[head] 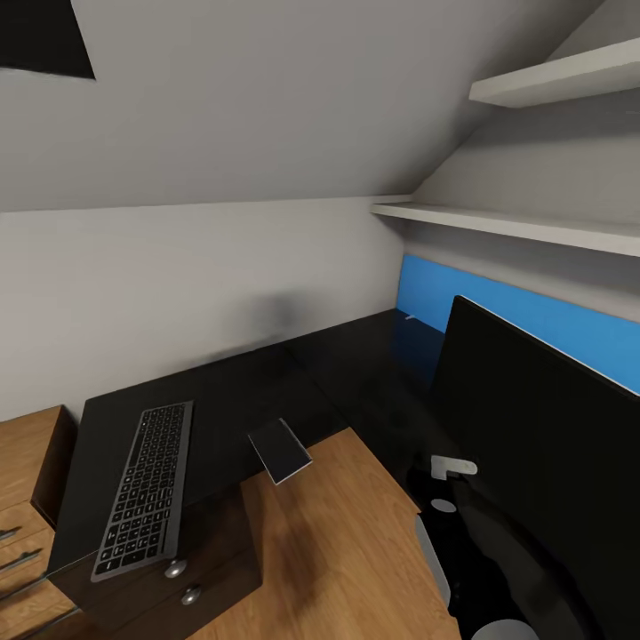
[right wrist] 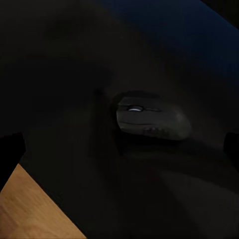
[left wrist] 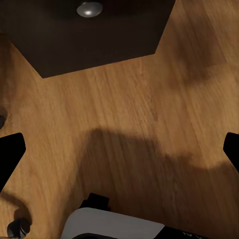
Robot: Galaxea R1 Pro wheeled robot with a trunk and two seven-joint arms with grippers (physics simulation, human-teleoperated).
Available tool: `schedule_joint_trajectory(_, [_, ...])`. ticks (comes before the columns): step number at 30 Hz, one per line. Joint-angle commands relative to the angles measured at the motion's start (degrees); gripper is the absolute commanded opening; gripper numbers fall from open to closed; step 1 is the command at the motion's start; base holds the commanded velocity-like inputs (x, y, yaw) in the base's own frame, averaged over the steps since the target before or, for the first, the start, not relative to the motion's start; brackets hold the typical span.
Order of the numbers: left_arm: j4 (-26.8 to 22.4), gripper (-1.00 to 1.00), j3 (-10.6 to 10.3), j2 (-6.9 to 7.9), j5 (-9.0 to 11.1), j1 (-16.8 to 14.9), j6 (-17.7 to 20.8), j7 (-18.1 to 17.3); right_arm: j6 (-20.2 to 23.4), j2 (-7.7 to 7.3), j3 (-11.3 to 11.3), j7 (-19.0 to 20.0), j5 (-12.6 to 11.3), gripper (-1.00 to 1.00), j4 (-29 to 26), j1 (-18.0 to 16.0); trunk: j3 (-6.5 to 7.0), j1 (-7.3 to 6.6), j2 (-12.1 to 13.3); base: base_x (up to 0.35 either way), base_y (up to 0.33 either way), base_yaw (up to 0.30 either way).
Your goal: In the bedroom, organize the workspace by keeping the computer under the desk, ensuring the monitor is on the desk, placing the keyboard on the desk next to the monitor, placing the mouse on the desk next to the keyboard, moving the folder from the swivel chair onto the desk next to the mouse, stacking the notebook on top of the folder with the pen on top of the notebook, and positioning the swivel chair next to the desk.
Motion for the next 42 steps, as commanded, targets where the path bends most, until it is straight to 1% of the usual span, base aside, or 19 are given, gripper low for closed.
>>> schedule_joint_trajectory(1, [0.0,1.00,-0.1,-0.01,0.0,0.0,-0.2,0.2,0.5,0.04,-0.1,0.0,0.4,1.00,-0.1,0.0,-0.07,0.00,0.0,0.000,0.000,-0.004])
schedule_joint_trajectory(13, [0.0,1.00,-0.1,-0.01,0.0,0.0,-0.1,0.3,0.4,0.05,0.0,0.1,0.4,1.00,0.0,0.0,0.18,0.00,0.0,0.000,0.000,-0.107])
schedule_joint_trajectory(23, [0.0,1.00,0.0,0.03,0.1,0.0,-0.2,0.2,0.4,0.03,0.1,0.2,0.4,1.00,0.3,0.0,0.23,0.00,0.0,0.008,0.000,-0.025])
schedule_joint_trajectory(32, [0.0,1.00,-0.1,0.01,0.1,0.0,-0.2,0.2,0.3,0.00,0.2,0.3,0.5,1.00,1.3,0.0,0.23,0.00,0.0,0.166,0.000,-0.002])
schedule_joint_trajectory(42, [0.0,1.00,-0.1,0.02,0.1,0.0,-0.3,0.2,0.2,-0.07,0.2,0.5,0.5,1.00,1.6,0.0,0.23,0.00,0.0,0.081,0.000,0.000])
